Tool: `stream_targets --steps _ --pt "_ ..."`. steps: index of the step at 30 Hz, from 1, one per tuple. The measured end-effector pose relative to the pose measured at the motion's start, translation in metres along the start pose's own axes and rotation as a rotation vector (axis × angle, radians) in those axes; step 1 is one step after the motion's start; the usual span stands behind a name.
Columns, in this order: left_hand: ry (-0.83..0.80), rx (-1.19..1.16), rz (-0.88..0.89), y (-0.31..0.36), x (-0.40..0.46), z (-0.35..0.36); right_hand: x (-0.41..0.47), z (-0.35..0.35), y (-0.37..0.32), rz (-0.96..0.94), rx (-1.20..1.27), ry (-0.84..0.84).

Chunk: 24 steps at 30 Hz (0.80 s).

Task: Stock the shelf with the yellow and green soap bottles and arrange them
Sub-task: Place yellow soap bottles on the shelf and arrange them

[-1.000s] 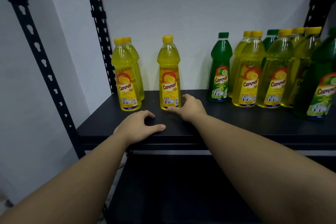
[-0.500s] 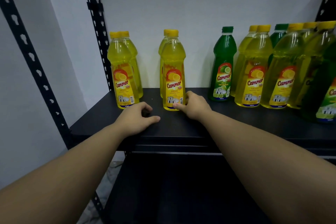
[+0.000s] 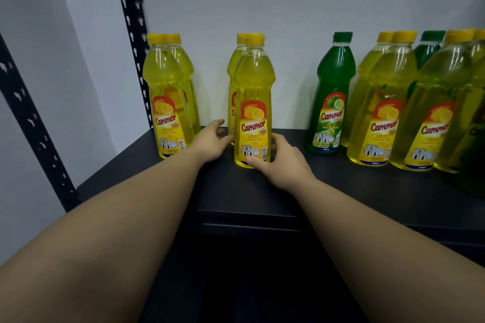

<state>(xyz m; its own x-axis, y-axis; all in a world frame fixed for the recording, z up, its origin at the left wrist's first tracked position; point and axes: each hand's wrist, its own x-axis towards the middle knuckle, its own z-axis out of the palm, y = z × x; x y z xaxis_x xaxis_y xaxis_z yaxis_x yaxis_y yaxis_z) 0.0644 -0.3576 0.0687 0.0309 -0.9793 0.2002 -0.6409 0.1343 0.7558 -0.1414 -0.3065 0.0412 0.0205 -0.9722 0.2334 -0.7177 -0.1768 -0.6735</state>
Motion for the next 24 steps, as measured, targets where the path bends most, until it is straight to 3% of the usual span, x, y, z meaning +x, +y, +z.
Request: stream_targets --steps 14,24 --pt "-0.095 -0.206 0.043 0.005 0.014 0.009 0.004 0.001 0.007 0.002 0.016 -0.001" --pt "-0.112 -0.158 0.076 0.001 0.009 0.007 0.003 0.000 0.005 0.006 0.015 0.014"
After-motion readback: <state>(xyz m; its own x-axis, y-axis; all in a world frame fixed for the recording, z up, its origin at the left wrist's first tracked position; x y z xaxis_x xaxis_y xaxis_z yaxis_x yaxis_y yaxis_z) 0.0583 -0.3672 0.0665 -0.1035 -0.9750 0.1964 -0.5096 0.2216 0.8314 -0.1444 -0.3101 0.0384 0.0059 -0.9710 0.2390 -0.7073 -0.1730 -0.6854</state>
